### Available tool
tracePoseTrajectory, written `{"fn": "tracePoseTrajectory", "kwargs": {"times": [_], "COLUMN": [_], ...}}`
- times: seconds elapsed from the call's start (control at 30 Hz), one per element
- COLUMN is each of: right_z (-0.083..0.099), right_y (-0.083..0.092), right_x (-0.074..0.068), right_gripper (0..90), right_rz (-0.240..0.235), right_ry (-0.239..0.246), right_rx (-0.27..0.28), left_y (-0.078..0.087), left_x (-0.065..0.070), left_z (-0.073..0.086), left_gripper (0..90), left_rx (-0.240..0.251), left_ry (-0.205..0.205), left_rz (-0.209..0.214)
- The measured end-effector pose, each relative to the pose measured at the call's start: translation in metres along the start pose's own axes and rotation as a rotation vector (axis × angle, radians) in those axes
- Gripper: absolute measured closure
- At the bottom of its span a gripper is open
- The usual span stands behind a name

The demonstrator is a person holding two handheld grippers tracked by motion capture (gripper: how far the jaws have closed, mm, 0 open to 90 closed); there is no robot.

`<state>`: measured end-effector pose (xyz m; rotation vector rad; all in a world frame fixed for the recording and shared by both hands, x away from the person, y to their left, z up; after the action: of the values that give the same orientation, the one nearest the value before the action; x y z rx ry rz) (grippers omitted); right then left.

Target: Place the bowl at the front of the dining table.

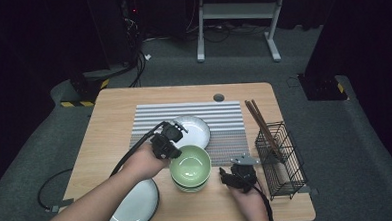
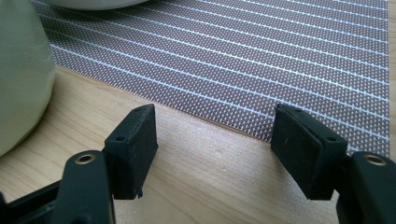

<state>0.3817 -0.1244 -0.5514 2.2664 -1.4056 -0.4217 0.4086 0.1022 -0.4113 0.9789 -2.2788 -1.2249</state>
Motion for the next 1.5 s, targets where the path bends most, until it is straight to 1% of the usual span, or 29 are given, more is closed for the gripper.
{"fn": "tracePoseTrajectory", "kwargs": {"times": [0.1,0.37,0.6,0.73,0.77,0.83,0.97,1.1,1.13,1.37,1.5], "right_z": [0.0,0.0,0.0,0.0,0.0,0.0,0.0,0.0,0.0,0.0,0.0], "right_y": [0.0,0.0,0.0,0.0,0.0,0.0,0.0,0.0,0.0,0.0,0.0], "right_x": [0.0,0.0,0.0,0.0,0.0,0.0,0.0,0.0,0.0,0.001,0.001], "right_gripper": [31.2,31.2,31.2,31.2,31.2,31.2,31.2,31.2,31.2,31.2,31.2], "right_rz": [0.0,0.002,0.003,0.003,0.003,0.003,0.003,0.0,0.0,-0.002,-0.002], "right_ry": [0.0,0.0,0.001,0.002,0.002,0.001,0.001,-0.001,-0.001,-0.005,-0.005], "right_rx": [0.0,-0.001,0.0,0.0,0.0,0.0,0.0,0.001,0.001,0.002,0.003], "left_y": [0.004,0.013,0.022,0.027,0.028,0.029,0.03,0.032,0.033,0.035,0.034], "left_x": [-0.001,-0.008,-0.014,-0.016,-0.017,-0.018,-0.022,-0.026,-0.027,-0.033,-0.038], "left_z": [0.0,0.006,0.008,0.006,0.006,0.005,0.003,0.001,0.0,-0.006,-0.009], "left_gripper": [85.9,85.8,85.7,85.6,85.6,85.6,85.6,85.6,85.6,85.5,85.5], "left_rx": [0.018,0.07,0.096,0.124,0.13,0.137,0.146,0.161,0.17,0.19,0.203], "left_ry": [0.012,0.07,0.096,0.124,0.126,0.137,0.147,0.17,0.175,0.196,0.22], "left_rz": [0.003,0.033,0.038,0.037,0.042,0.049,0.046,0.054,0.051,0.044,0.041]}}
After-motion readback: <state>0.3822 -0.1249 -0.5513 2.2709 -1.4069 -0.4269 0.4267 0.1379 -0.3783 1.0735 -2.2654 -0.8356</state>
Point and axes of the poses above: each handheld gripper's, and its own axes: y roughly backward along the jaws, z roughly out of its underside, x roughly to its right, the point moved 4 cm from there along -y, roughly forward along the jaws, and after that the axes turned 12 degrees about x, right-handed, at the moved point
